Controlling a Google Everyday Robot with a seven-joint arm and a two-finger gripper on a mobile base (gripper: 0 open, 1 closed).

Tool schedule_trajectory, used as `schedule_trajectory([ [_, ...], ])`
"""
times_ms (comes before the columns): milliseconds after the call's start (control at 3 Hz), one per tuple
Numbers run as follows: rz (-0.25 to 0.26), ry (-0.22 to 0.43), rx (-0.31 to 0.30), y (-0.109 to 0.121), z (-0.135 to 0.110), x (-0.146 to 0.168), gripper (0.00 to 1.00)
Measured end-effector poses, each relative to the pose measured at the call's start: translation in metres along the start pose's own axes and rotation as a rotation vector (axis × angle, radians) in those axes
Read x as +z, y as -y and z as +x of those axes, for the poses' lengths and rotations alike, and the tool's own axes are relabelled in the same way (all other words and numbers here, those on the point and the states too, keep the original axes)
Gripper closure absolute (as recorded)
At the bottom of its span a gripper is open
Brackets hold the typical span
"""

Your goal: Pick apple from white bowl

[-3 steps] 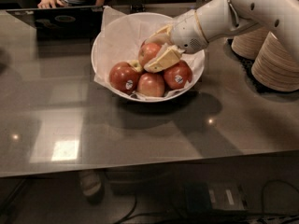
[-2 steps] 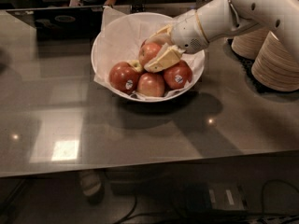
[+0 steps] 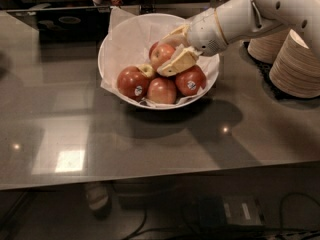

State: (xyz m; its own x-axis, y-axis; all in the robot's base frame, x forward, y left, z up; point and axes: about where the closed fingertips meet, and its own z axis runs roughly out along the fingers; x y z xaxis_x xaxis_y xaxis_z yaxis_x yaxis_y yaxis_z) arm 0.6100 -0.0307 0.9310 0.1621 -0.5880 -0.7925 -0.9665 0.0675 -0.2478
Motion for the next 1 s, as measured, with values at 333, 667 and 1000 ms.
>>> schedule_trajectory([
  [333, 0.027, 0.019, -0.011, 0.005, -0.005, -0.019, 1.0],
  [667, 0.099, 0.064, -0.043, 0.014, -0.02, -0.062, 1.0],
  [1000, 0.099, 0.064, -0.043, 0.014, -0.02, -0.062, 1.0],
])
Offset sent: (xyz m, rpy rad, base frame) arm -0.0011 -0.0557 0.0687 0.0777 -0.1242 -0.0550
